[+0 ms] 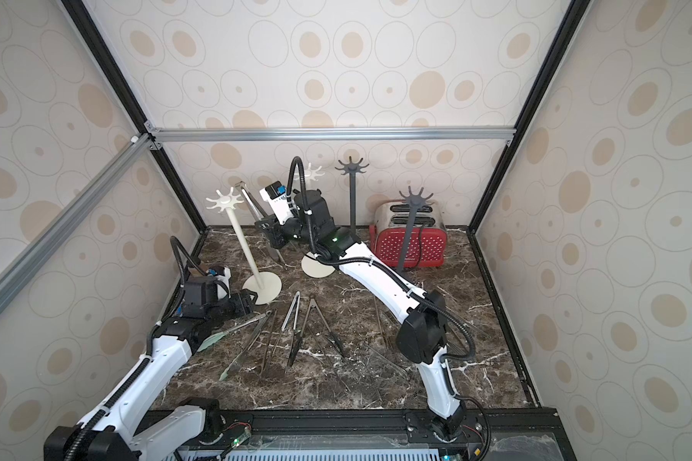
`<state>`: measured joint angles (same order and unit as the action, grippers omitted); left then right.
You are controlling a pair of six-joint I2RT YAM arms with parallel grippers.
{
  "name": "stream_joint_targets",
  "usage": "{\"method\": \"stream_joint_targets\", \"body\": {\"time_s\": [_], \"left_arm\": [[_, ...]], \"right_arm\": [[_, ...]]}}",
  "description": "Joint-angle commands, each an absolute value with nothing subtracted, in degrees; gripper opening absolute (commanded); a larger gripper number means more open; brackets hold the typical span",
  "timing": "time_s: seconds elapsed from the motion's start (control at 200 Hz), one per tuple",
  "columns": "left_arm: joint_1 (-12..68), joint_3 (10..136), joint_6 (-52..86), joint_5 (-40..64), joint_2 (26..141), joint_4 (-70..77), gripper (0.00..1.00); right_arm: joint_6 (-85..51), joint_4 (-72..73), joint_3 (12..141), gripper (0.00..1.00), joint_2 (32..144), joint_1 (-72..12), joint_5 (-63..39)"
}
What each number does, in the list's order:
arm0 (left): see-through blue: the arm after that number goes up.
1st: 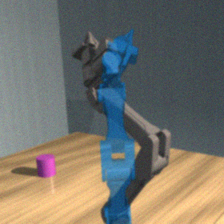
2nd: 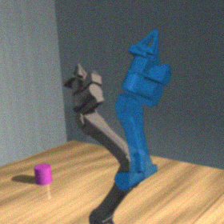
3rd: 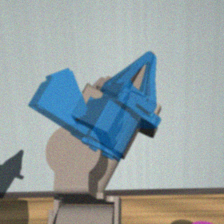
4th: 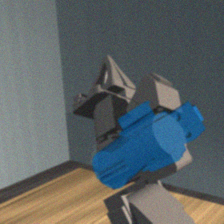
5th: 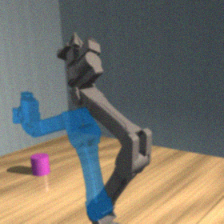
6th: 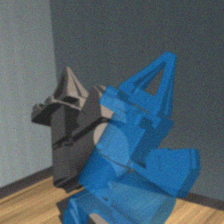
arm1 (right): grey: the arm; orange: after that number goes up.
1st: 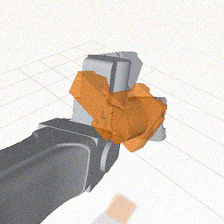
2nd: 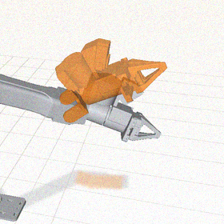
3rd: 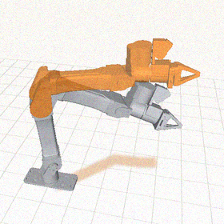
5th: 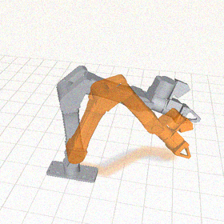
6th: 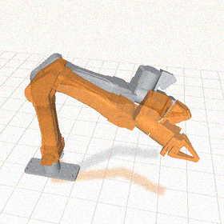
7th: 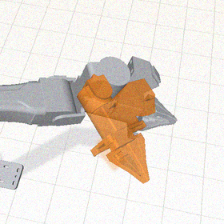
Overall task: Hang food tongs on kitchen utensil racks
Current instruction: Hang the food tongs on the rack.
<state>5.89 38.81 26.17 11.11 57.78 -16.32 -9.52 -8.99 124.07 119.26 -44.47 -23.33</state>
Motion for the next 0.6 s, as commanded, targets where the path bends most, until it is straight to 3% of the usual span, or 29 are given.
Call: {"method": "stream_joint_targets", "body": {"time_s": [0.0, 0.596], "left_arm": [[5.80, 38.77, 26.54, 11.01, 57.01, -15.73, 0.71], [5.80, 38.68, 26.52, 11.02, 56.86, -15.64, 0.71]], "right_arm": [[-10.91, -8.48, 126.88, 0.00, 121.13, -43.60, -26.96], [-13.54, -8.39, 127.64, 0.00, 123.66, -43.19, -33.14]]}}
